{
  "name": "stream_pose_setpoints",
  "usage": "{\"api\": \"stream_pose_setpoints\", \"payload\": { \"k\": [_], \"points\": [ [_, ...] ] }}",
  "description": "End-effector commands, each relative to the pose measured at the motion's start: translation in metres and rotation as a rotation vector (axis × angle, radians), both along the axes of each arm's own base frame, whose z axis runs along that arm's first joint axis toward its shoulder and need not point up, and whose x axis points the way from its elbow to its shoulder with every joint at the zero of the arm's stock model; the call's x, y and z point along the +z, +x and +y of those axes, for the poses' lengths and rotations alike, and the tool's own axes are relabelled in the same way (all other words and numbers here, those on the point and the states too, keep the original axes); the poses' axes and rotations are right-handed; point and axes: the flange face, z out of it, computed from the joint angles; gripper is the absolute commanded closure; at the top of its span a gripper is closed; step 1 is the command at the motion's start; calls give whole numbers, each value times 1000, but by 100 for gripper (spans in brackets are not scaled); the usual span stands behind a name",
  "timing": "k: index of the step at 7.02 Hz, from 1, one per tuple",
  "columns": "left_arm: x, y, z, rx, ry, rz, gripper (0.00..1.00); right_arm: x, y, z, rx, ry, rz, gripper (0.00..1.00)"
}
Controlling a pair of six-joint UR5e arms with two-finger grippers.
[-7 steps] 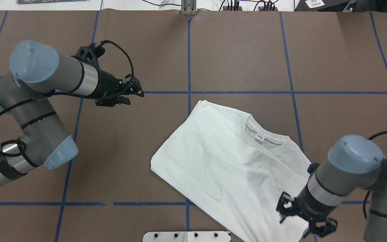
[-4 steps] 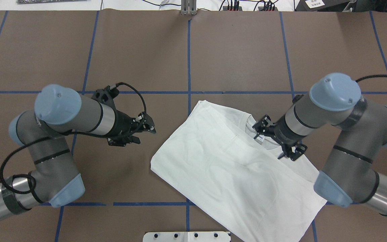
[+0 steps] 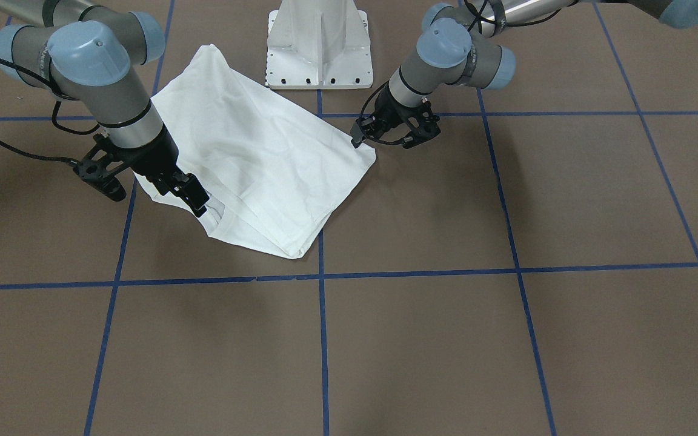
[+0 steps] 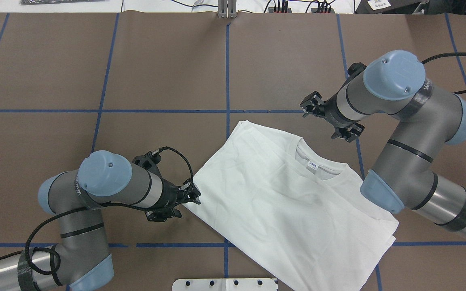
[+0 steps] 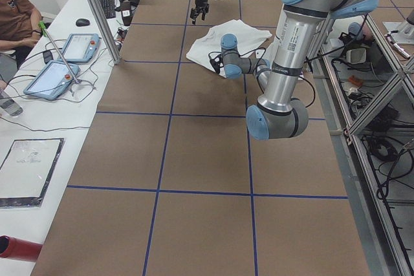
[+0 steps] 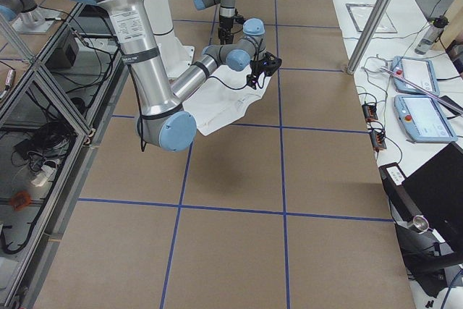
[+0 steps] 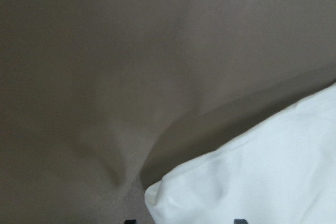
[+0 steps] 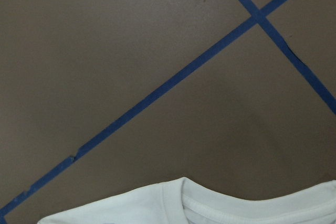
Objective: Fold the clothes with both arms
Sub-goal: 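Reposition both grippers around the rotated folded shirt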
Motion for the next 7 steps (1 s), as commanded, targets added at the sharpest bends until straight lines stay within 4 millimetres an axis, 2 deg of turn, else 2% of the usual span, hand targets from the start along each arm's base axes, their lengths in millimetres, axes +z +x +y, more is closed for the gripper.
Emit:
{"api": "stream_pose_setpoints", "payload": {
  "k": [1,3,5,6,7],
  "points": [
    [5,3,-5,-38,20,-16,36,10,3,1,0,-9,13,0],
    [5,3,-5,-39,20,-17,40,9,3,1,4,-13,9,0],
    [13,2,-6,-61,30,-32,100,10,3,1,5,-14,11,0],
    [8,-5,-9,-49,77,-25,100,10,3,1,6,-17,10,0],
    [9,-14,-23,-59,113,-28,100,9,3,1,7,-17,8,0]
  ]
}}
